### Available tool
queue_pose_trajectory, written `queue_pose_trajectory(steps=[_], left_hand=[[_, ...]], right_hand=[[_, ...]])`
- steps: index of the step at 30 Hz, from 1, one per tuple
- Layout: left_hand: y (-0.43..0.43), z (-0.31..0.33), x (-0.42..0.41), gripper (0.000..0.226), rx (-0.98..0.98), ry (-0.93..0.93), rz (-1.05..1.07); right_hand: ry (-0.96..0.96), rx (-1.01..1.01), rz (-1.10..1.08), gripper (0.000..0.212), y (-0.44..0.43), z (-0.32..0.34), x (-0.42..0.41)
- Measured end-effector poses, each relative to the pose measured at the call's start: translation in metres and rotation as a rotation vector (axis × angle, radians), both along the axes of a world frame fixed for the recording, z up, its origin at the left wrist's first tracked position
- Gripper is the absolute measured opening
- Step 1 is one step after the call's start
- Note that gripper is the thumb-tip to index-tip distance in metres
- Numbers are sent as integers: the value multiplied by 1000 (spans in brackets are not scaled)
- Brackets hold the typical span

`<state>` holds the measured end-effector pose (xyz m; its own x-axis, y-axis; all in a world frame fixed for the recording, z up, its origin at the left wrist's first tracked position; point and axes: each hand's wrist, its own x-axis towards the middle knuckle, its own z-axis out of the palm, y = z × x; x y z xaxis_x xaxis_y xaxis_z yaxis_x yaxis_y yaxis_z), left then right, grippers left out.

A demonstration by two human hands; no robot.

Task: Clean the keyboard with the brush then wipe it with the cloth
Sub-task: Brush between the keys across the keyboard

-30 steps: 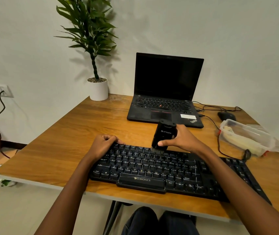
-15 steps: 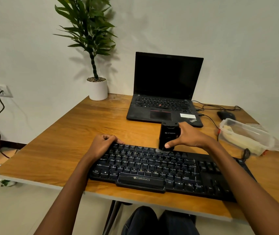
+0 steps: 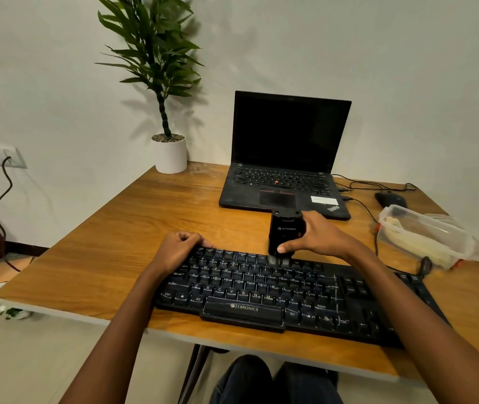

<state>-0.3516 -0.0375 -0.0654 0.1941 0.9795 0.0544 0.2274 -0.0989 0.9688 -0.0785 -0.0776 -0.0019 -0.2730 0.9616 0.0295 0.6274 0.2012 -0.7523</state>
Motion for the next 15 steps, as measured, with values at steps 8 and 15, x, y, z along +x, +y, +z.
queue_pose_trajectory(steps=[8, 15], left_hand=[[2, -1, 0, 27, 4, 5, 0], [1, 0, 0, 27, -2, -7, -1]], right_hand=[[-31, 42, -16, 57, 7, -3, -6], [3, 23, -32, 53, 9, -3, -8]])
